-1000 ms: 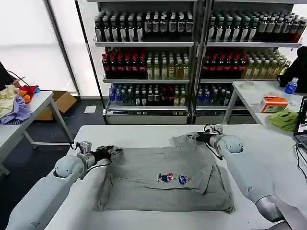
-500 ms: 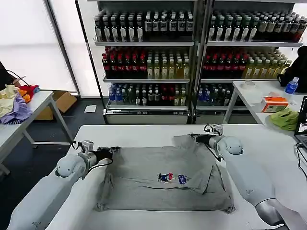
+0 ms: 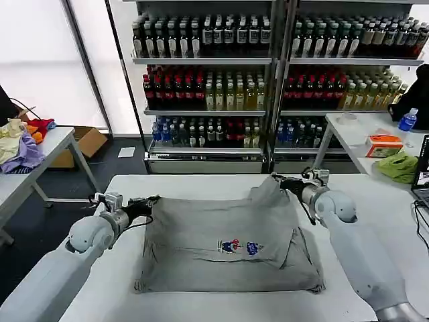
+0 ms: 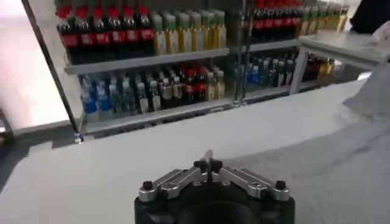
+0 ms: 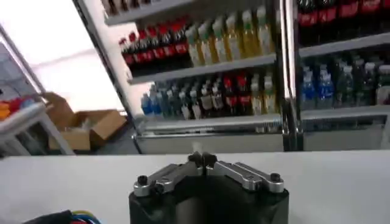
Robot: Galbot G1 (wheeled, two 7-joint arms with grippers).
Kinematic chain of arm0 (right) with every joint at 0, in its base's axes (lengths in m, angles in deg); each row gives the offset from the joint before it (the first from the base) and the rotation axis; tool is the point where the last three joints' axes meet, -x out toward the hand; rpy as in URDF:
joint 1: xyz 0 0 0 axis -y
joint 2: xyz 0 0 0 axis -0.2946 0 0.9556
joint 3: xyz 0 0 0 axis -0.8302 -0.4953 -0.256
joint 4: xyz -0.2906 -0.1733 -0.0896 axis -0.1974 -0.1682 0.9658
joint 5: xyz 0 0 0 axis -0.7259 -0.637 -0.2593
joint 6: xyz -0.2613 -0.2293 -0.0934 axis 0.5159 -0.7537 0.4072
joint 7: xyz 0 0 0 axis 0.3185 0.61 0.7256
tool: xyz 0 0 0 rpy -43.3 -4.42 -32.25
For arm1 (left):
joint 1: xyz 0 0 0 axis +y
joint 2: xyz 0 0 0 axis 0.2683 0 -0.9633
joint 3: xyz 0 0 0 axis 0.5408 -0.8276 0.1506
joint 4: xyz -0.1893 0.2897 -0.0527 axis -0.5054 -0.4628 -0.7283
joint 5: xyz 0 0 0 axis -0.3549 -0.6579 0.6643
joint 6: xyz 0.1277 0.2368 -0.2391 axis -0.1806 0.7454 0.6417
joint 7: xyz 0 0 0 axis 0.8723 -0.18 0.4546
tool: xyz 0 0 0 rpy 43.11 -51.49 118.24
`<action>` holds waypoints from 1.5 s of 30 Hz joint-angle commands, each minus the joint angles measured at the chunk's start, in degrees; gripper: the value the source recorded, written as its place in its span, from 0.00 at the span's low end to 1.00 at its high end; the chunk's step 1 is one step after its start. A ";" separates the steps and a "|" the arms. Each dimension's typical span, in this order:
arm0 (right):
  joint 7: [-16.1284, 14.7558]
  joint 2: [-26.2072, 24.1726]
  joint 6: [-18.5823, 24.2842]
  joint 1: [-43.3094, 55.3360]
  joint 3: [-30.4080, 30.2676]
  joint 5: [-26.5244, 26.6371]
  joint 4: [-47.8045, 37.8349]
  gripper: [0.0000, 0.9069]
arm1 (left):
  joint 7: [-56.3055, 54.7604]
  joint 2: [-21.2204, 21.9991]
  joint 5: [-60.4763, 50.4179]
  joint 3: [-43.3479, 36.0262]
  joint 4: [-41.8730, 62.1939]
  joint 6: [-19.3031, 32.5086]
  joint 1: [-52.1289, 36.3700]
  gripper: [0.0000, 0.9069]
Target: Fold and organize the clothes.
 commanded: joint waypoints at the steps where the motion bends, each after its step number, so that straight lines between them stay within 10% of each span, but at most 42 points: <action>1: 4.82 -5.85 0.05 -20.73 12.19 7.30 23.43 0.00 | -3.58 -3.89 0.20 7.16 -16.02 -0.04 11.41 0.01; 18: 5.81 2.58 0.05 -55.58 24.30 -4.05 40.14 0.00 | -4.67 -5.30 -4.58 23.16 -31.01 -3.24 44.73 0.02; 19: 5.88 3.29 0.05 -56.31 24.22 -5.04 40.20 0.00 | -4.80 -4.32 -5.17 22.91 -30.95 -3.02 45.16 0.60; 20: 5.58 3.94 0.07 -56.81 24.40 -5.42 40.44 0.00 | -4.85 -3.22 -5.68 22.69 -30.94 -2.84 45.67 0.90; 21: 5.76 4.15 0.07 -57.07 24.51 -5.43 40.71 0.00 | -4.97 -2.39 -6.11 22.55 -30.99 -2.90 46.02 1.00; 22: 5.89 4.43 0.06 -57.31 24.78 -5.70 41.15 0.00 | -5.02 -1.79 -6.38 22.51 -31.09 -2.94 46.25 1.00; 23: 5.17 4.86 0.11 -57.69 25.48 -6.36 41.91 0.73 | -5.03 -1.42 -6.70 22.53 -31.22 -2.90 46.33 1.00; 24: 5.22 4.99 0.09 -57.79 25.74 -6.34 42.46 1.00 | -5.09 -1.02 -6.85 22.68 -31.39 -2.77 46.31 1.00; 31: 3.71 5.37 1.91 -58.38 30.59 -6.53 43.38 1.00 | -7.17 -0.13 -5.29 26.41 -34.23 -3.35 46.41 1.00; 37: -6.17 7.22 19.80 -59.34 33.37 -18.47 38.80 1.00 | -14.66 4.10 -4.11 24.99 -34.85 -2.75 47.39 1.00; 45: -8.26 10.99 25.68 -57.56 36.68 -15.84 35.68 1.00 | -25.35 14.61 -5.94 17.01 -34.09 4.13 46.48 1.00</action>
